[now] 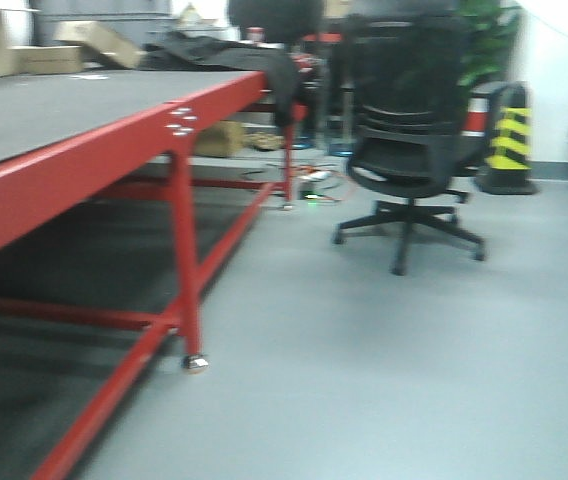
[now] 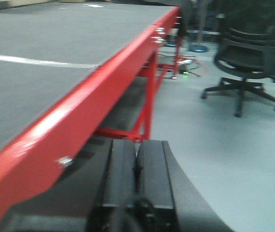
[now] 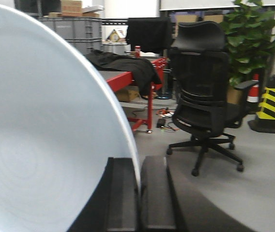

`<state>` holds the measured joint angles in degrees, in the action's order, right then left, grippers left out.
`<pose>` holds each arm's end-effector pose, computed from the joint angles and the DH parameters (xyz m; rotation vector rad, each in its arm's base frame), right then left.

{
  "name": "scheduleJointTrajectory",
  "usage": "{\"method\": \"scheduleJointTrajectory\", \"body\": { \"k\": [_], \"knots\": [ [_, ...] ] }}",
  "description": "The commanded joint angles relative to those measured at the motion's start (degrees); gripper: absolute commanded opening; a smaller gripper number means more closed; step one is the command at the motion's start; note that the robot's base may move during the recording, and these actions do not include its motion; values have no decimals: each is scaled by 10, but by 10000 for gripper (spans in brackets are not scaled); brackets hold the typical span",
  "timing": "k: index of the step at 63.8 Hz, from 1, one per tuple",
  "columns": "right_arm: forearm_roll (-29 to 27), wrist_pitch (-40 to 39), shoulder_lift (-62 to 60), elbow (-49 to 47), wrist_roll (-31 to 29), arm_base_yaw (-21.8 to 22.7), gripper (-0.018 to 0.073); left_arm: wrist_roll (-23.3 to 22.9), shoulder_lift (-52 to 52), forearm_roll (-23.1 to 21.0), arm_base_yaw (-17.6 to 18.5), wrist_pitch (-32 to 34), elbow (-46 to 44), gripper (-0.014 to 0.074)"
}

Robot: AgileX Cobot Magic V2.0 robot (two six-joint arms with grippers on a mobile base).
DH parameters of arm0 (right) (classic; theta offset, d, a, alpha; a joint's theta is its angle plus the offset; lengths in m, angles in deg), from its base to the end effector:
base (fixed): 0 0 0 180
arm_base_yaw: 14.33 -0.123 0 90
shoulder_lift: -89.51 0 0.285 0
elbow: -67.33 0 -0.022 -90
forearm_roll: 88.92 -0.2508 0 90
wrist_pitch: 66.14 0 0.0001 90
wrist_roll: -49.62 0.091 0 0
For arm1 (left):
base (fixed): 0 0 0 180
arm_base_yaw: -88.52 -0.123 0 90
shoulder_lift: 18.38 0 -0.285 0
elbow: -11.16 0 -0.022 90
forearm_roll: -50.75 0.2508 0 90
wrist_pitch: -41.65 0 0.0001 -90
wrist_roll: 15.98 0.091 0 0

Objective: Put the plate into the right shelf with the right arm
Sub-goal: 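Drive the base to the steel shelf holding the plate in the right gripper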

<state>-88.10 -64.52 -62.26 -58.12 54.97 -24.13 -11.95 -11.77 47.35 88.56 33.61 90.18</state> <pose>0.0843 0.0145 0.3199 -0.0675 1.4747 0.2028 0.0561 -0.0008 0.1910 0.0164 1.6345 0.0016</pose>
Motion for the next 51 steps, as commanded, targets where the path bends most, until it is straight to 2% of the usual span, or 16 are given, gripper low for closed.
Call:
{"method": "scheduleJointTrajectory", "body": {
  "k": [1, 51],
  "knots": [
    [3, -50, 3, -16, -3, 3, 54, 2, -1, -2, 4, 51, 5, -47],
    [3, -50, 3, -16, -3, 3, 54, 2, -1, -2, 4, 51, 5, -47]
  ]
}}
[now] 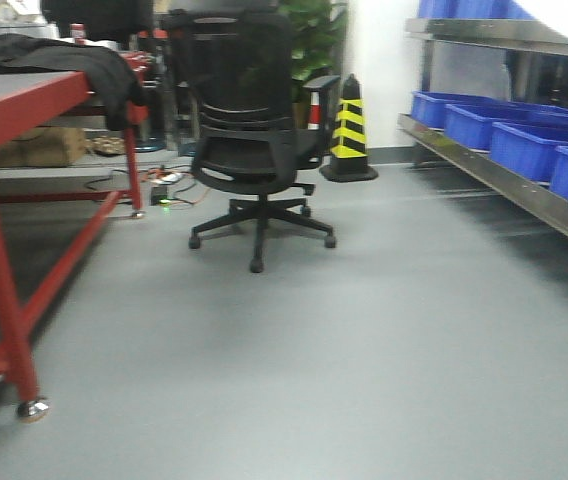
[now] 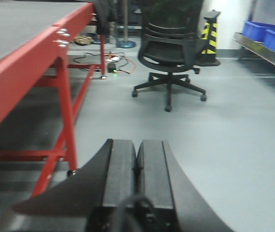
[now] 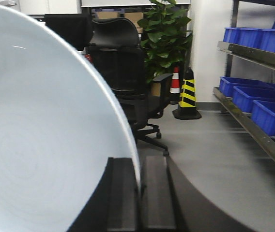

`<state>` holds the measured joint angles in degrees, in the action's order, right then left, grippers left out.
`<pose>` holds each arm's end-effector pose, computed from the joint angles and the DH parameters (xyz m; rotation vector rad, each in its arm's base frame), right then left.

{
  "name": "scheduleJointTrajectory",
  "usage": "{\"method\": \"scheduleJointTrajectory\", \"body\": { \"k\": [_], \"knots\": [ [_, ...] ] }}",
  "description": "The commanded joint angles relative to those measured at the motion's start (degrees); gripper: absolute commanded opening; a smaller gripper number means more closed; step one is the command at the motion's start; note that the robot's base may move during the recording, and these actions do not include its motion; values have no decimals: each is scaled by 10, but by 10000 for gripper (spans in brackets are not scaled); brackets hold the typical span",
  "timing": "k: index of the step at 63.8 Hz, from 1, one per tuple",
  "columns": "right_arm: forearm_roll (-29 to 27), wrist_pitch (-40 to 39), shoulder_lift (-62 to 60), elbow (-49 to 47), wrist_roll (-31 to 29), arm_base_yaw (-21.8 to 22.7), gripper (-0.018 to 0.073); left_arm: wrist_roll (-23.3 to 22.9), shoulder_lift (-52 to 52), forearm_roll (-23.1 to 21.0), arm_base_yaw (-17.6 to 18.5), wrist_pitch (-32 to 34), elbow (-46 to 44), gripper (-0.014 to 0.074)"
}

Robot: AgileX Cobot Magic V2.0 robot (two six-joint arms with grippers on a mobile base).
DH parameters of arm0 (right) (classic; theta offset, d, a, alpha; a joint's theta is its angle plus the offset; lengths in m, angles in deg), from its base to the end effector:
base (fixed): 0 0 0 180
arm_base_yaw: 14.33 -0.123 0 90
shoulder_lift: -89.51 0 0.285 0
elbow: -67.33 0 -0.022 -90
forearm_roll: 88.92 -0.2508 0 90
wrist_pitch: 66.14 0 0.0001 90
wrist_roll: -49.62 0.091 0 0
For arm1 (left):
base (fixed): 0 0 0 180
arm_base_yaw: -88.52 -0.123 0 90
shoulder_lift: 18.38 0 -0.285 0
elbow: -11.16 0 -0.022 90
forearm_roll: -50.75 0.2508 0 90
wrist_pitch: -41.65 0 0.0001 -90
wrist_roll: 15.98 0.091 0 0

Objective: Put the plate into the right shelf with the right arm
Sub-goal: 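Drive the base to the steel shelf holding the plate in the right gripper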

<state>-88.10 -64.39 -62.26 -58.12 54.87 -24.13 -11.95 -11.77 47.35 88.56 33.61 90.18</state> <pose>0.0843 0.0145 0.3197 -0.0689 1.4769 0.2012 0.0561 -0.0008 0.1910 0.0164 1.6345 0.0016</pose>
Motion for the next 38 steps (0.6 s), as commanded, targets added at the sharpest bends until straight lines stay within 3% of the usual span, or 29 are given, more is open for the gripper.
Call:
{"method": "scheduleJointTrajectory", "body": {
  "k": [1, 38],
  "knots": [
    [3, -52, 3, -16, -2, 3, 54, 2, -1, -2, 4, 51, 5, -47],
    [3, -52, 3, -16, -2, 3, 54, 2, -1, -2, 4, 51, 5, -47]
  ]
}}
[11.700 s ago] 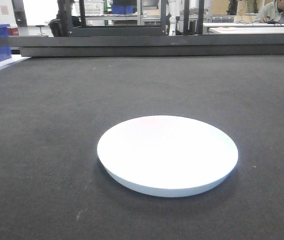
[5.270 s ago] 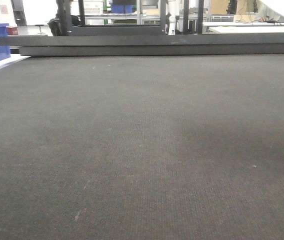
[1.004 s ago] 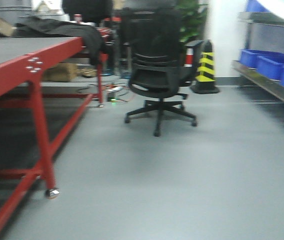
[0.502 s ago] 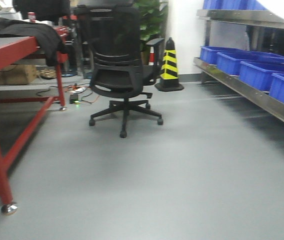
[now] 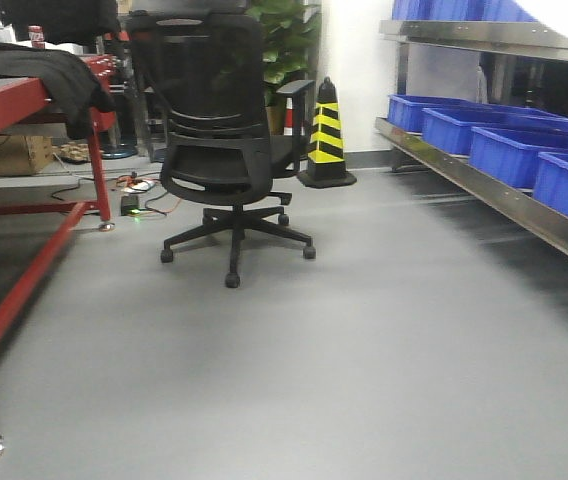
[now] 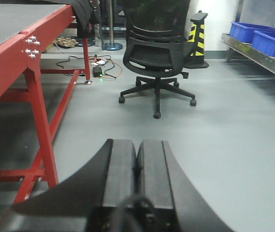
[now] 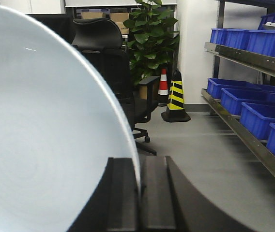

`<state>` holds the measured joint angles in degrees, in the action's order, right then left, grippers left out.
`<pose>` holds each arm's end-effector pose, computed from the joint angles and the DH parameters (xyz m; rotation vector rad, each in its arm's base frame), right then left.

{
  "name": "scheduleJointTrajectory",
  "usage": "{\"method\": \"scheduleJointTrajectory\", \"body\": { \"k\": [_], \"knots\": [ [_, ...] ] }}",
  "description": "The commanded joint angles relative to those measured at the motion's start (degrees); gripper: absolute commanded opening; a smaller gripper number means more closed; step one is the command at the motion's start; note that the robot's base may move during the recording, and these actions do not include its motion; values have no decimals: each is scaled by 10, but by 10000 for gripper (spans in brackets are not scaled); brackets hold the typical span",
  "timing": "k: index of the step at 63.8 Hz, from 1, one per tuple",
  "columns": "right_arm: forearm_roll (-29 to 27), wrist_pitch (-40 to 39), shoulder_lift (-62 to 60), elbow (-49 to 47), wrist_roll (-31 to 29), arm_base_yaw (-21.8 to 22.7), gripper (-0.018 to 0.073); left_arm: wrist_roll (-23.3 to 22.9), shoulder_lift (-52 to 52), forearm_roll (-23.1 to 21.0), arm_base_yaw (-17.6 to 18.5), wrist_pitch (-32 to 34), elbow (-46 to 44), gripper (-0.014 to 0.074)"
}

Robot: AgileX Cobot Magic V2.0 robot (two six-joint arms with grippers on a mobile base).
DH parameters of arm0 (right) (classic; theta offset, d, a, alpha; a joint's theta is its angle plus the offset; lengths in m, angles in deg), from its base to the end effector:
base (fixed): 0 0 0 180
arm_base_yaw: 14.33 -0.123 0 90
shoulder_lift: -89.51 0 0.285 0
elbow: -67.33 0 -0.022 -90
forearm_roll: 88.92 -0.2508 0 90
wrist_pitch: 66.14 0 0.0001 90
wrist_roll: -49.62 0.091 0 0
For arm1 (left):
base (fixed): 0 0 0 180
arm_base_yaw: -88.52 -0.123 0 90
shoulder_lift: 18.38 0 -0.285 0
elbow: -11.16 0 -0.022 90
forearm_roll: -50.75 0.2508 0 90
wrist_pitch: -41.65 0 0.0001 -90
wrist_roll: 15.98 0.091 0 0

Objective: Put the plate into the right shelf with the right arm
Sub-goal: 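Drive the base to the steel shelf holding the plate in the right gripper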

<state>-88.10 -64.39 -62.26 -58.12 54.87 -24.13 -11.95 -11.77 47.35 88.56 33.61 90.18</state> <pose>0.0843 0.0145 0.3197 -0.0689 1.4769 0.2012 0.0561 -0.0008 0.1910 0.0164 1.6345 0.0016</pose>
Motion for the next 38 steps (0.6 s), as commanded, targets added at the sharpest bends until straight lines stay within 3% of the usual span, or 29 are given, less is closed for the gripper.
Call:
{"method": "scheduleJointTrajectory", "body": {
  "k": [1, 38],
  "knots": [
    [3, -52, 3, -16, -2, 3, 54, 2, -1, -2, 4, 51, 5, -47],
    [3, -52, 3, -16, -2, 3, 54, 2, -1, -2, 4, 51, 5, -47]
  ]
}}
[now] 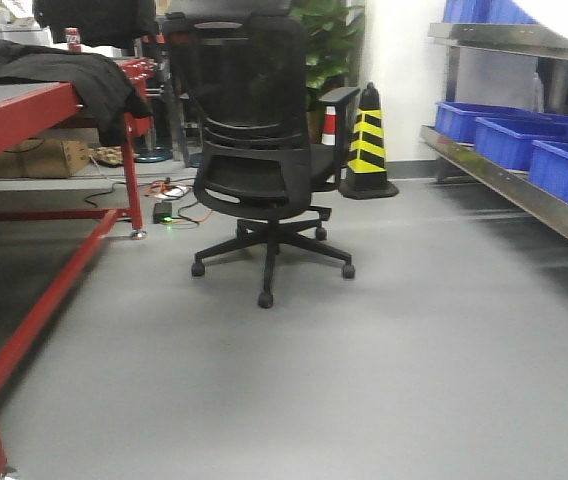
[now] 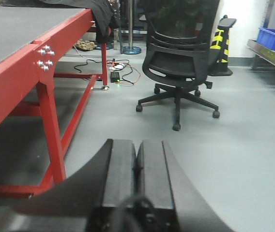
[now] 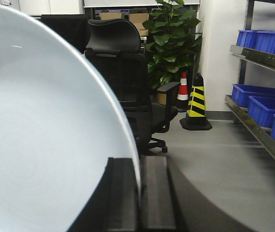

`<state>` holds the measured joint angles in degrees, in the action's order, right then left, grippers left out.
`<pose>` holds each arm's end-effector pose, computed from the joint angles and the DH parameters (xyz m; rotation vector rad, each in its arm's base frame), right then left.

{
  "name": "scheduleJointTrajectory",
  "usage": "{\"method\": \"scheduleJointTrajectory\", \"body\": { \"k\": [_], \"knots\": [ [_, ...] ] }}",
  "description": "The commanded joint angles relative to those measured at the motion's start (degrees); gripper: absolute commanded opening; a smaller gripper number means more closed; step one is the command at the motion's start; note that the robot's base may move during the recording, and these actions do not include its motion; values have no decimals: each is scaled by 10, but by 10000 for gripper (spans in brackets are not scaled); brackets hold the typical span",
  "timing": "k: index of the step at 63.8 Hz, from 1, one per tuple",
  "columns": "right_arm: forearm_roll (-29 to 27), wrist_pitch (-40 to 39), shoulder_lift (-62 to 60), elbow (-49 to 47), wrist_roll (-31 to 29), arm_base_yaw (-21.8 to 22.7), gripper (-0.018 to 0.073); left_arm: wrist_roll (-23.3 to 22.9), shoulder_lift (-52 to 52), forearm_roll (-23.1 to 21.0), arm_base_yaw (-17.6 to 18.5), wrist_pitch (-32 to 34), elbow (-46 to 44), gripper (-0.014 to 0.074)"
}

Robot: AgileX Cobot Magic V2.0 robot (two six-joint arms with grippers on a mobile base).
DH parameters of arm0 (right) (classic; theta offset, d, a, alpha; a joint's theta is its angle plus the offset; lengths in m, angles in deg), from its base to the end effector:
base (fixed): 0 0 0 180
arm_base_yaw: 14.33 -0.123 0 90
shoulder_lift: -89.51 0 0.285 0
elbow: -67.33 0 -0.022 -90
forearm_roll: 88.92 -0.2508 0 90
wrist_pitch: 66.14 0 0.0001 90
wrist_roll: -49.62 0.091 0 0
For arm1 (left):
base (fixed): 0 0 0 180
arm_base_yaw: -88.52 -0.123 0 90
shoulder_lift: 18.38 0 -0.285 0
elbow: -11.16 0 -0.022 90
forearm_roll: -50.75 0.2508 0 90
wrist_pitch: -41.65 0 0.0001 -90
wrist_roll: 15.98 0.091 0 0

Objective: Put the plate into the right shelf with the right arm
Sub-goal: 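Drive the base to the steel shelf holding the plate in the right gripper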

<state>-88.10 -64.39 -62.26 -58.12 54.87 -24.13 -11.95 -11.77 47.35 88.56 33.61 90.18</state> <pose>0.0843 0.0145 0.3197 -0.0689 1.4769 0.2012 0.0561 -0.0008 0.1910 0.0164 1.6345 0.0016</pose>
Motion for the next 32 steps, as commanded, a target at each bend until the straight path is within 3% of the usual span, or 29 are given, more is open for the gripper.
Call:
{"method": "scheduleJointTrajectory", "body": {
  "k": [1, 32],
  "knots": [
    [3, -52, 3, -16, -2, 3, 54, 2, -1, -2, 4, 51, 5, -47],
    [3, -52, 3, -16, -2, 3, 54, 2, -1, -2, 4, 51, 5, -47]
  ]
}}
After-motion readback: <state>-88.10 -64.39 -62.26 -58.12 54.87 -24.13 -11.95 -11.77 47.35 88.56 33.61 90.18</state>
